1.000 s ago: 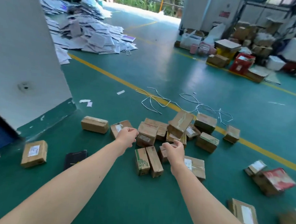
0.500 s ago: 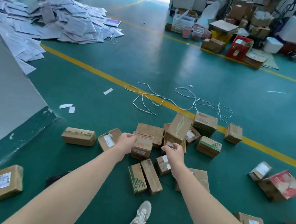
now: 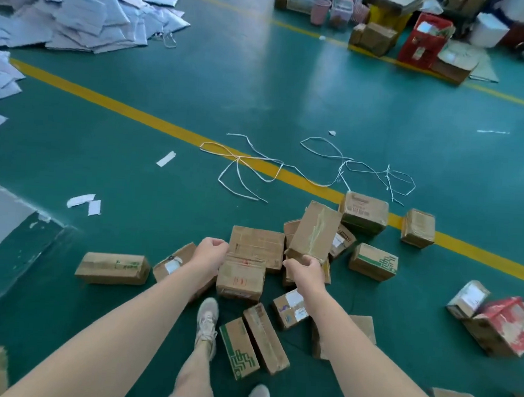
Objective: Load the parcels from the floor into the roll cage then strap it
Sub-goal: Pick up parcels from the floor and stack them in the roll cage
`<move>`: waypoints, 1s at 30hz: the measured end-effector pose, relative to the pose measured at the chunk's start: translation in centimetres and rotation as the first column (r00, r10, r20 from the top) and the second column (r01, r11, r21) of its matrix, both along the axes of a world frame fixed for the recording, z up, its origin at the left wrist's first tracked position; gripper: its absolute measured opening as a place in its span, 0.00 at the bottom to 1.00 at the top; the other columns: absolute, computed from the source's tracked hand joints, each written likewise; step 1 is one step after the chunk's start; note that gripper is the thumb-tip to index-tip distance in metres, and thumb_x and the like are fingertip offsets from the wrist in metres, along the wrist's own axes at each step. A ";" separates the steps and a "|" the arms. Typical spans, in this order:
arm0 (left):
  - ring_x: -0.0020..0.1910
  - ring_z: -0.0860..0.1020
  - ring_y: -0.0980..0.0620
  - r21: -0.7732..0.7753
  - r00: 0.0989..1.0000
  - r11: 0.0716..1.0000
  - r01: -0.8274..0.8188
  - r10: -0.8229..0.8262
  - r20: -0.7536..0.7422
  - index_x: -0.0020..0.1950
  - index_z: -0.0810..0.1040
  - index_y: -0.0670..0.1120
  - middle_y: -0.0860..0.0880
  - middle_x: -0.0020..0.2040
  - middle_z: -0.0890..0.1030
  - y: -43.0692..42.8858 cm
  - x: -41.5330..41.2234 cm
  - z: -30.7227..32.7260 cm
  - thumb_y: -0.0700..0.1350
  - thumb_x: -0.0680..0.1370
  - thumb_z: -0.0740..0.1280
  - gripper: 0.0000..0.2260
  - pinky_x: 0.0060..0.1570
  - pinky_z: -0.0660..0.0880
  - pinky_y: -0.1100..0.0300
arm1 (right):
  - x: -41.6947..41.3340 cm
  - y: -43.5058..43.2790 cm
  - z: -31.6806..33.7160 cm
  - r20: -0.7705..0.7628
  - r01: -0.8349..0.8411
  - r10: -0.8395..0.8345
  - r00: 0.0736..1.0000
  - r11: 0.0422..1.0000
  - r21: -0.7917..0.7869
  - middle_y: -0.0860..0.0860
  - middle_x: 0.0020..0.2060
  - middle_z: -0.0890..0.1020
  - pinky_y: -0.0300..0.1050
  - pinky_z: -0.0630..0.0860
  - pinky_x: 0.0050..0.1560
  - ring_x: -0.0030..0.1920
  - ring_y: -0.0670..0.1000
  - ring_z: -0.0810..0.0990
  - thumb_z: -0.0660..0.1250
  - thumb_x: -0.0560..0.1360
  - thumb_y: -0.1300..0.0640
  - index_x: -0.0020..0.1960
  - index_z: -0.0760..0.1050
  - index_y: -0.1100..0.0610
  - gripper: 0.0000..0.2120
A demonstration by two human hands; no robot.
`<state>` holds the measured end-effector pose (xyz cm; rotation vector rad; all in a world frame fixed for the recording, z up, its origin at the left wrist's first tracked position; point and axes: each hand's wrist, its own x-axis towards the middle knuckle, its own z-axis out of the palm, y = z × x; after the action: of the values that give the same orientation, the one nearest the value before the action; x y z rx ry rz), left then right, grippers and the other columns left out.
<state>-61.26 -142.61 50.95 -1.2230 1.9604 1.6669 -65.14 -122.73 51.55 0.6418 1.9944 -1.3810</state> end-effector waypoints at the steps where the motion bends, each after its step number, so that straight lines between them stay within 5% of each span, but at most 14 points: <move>1: 0.50 0.77 0.49 -0.007 1.000 1.000 0.024 -0.024 0.015 0.58 0.73 0.45 0.46 0.54 0.77 -0.7 -1.9 -0.8 0.44 0.80 0.61 0.07 0.50 0.77 0.54 | -1.5 -0.7 -0.6 0.010 0.029 -0.029 1.000 1.000 -0.001 0.55 0.74 0.67 0.55 0.70 0.69 0.71 0.58 0.68 0.68 0.79 0.55 0.78 0.58 0.54 0.31; 4: 0.59 0.77 0.46 -0.036 0.989 0.991 0.128 -0.125 0.079 0.62 0.73 0.47 0.46 0.58 0.77 -2.6 -7.2 -3.5 0.46 0.80 0.62 0.11 0.58 0.75 0.50 | -5.8 -2.5 -2.7 0.042 0.107 -0.108 0.993 0.994 0.015 0.55 0.74 0.67 0.54 0.69 0.69 0.71 0.57 0.69 0.68 0.78 0.55 0.78 0.58 0.56 0.32; 7: 0.57 0.76 0.48 -0.030 0.972 0.978 0.205 -0.200 0.123 0.58 0.74 0.48 0.49 0.55 0.76 -4.2 -11.7 -5.9 0.45 0.80 0.61 0.07 0.62 0.74 0.49 | -9.2 -3.9 -5.5 0.073 0.148 -0.151 0.986 0.988 0.040 0.55 0.73 0.67 0.51 0.68 0.67 0.71 0.57 0.68 0.68 0.79 0.55 0.78 0.57 0.56 0.33; 15: 0.50 0.78 0.43 0.014 0.885 0.931 0.364 -0.350 0.308 0.57 0.73 0.49 0.48 0.50 0.80 -7.5 -17.6 -18.4 0.46 0.80 0.61 0.07 0.51 0.75 0.51 | -14.3 -6.7 -18.6 0.230 0.180 -0.212 0.950 0.971 0.156 0.55 0.74 0.67 0.54 0.69 0.69 0.71 0.57 0.69 0.68 0.78 0.53 0.78 0.59 0.53 0.32; 18: 0.59 0.78 0.43 0.053 0.833 0.907 0.418 -0.407 0.375 0.60 0.76 0.44 0.42 0.59 0.80 -7.8 -18.2 -25.1 0.48 0.78 0.62 0.13 0.58 0.75 0.50 | -15.5 -7.0 -24.8 0.272 0.195 -0.240 0.932 0.964 0.184 0.55 0.74 0.68 0.54 0.69 0.70 0.70 0.56 0.71 0.69 0.77 0.53 0.77 0.60 0.53 0.32; 25: 0.55 0.71 0.49 0.023 0.813 0.920 0.391 -0.357 0.460 0.71 0.66 0.40 0.43 0.68 0.70 -8.4 -18.9 -39.9 0.46 0.80 0.64 0.22 0.51 0.67 0.56 | -17.4 -8.1 -39.9 0.359 0.120 -0.193 0.913 0.969 0.215 0.54 0.75 0.66 0.52 0.68 0.66 0.72 0.56 0.68 0.68 0.78 0.51 0.78 0.58 0.51 0.33; 30: 0.69 0.69 0.44 0.071 0.798 0.941 0.330 -0.318 0.512 0.78 0.57 0.43 0.44 0.73 0.66 -9.6 -19.0 -47.6 0.52 0.79 0.64 0.31 0.64 0.67 0.51 | -18.1 -9.6 -47.8 0.378 0.130 -0.203 0.903 0.969 0.209 0.53 0.75 0.65 0.51 0.69 0.66 0.71 0.55 0.68 0.67 0.78 0.48 0.78 0.58 0.51 0.33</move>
<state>-80.27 -152.23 3.38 -1.1127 1.7213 1.0120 -83.23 -132.34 3.75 1.1058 1.7733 -1.0626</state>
